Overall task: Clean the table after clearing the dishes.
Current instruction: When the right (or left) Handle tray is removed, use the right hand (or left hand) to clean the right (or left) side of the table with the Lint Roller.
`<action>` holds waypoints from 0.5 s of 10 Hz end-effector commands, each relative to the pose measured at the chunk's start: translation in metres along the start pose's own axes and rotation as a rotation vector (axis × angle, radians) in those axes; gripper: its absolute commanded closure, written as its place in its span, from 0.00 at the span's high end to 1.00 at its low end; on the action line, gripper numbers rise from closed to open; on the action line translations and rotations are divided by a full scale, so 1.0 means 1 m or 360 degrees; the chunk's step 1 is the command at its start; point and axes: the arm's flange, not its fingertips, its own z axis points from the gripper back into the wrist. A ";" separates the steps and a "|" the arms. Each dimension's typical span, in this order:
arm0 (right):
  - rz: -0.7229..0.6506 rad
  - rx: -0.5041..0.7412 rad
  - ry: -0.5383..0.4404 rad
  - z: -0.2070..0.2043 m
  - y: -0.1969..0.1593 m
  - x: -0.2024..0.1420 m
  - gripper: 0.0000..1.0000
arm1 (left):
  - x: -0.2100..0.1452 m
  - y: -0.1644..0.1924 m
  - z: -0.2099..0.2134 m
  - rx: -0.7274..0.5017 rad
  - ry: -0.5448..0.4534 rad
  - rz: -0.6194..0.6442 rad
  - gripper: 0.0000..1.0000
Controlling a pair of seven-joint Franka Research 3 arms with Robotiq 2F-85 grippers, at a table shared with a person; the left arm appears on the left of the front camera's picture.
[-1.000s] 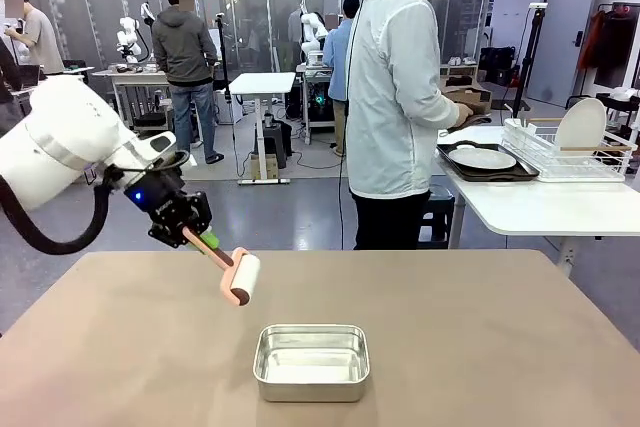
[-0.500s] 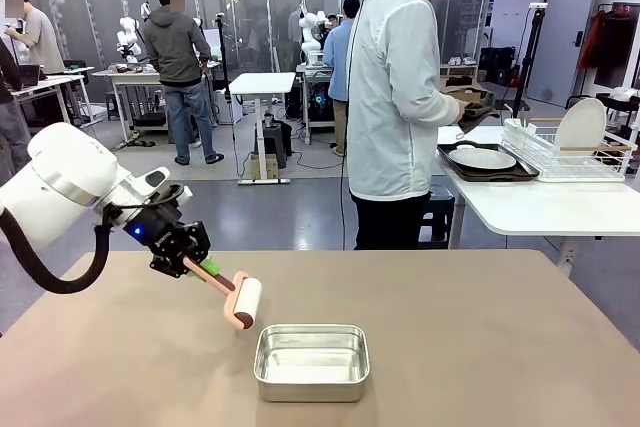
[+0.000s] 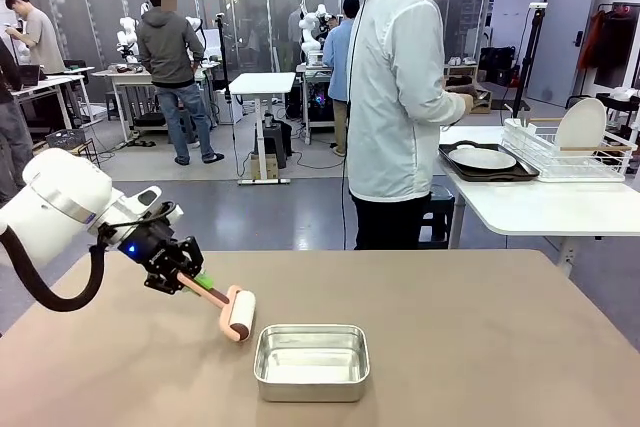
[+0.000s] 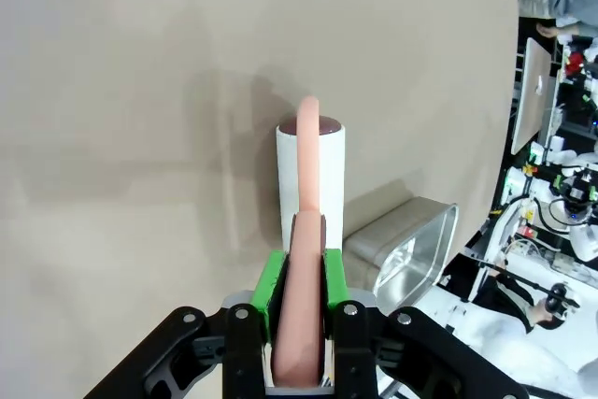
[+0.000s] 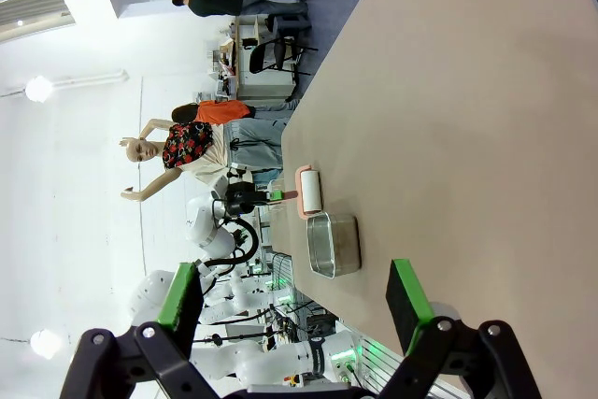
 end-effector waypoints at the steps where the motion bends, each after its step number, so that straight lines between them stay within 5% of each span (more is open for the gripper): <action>1: 0.0003 0.0008 0.0001 0.000 0.002 -0.002 1.00 | 0.000 0.022 0.004 -0.0065 -0.0043 0.0010 0.22; 5: 0.0003 0.0008 0.0001 0.000 0.002 -0.002 1.00 | -0.002 0.076 0.035 0.0050 -0.0046 0.0053 0.22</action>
